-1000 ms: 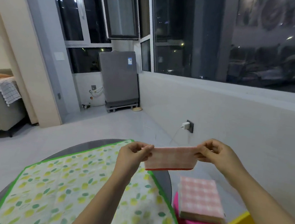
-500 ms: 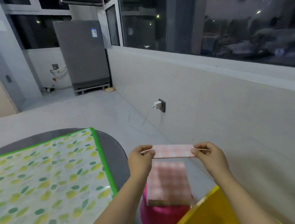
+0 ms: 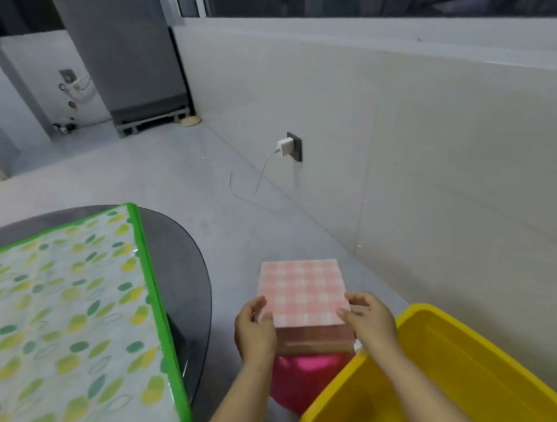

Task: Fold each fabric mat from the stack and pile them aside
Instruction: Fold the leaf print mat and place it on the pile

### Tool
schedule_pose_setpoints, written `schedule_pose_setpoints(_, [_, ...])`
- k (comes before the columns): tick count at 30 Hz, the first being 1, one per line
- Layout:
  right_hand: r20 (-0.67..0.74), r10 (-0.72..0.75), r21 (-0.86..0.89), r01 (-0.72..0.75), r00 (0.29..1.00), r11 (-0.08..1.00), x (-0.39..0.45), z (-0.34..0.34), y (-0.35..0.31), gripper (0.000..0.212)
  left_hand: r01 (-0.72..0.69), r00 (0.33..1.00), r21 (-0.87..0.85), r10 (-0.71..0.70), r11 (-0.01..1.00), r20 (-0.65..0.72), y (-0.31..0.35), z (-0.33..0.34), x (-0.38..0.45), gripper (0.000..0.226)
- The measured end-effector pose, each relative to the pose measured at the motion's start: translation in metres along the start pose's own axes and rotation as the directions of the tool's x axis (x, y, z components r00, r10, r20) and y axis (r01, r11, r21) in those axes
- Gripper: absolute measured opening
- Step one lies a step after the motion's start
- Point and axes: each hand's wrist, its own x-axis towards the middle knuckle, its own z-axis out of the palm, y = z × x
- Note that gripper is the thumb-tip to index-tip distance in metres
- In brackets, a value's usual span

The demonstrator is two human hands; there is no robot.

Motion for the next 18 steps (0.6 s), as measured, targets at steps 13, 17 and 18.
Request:
schedule_pose_setpoints(13, [-0.064, 0.025, -0.138, -0.033, 0.998, 0.990, 0.005, 0.013, 0.036, 0.025, -0.016, 0.999, 0.149, 0.022, 0.989, -0.036, -0.034, -0.002, 0.002, 0.028])
schedule_pose_setpoints(17, [-0.069, 0.018, -0.191, -0.031, 0.997, 0.981, 0.005, 0.016, 0.040, 0.025, -0.008, 0.999, 0.150, 0.015, 0.989, -0.042, -0.038, -0.001, 0.001, 0.028])
schedule_pose_setpoints(18, [-0.070, 0.015, -0.213, -0.030, 0.997, 0.977, 0.004, 0.017, 0.041, 0.025, 0.000, 0.999, 0.150, 0.006, 0.989, -0.041, -0.038, 0.000, 0.000, 0.028])
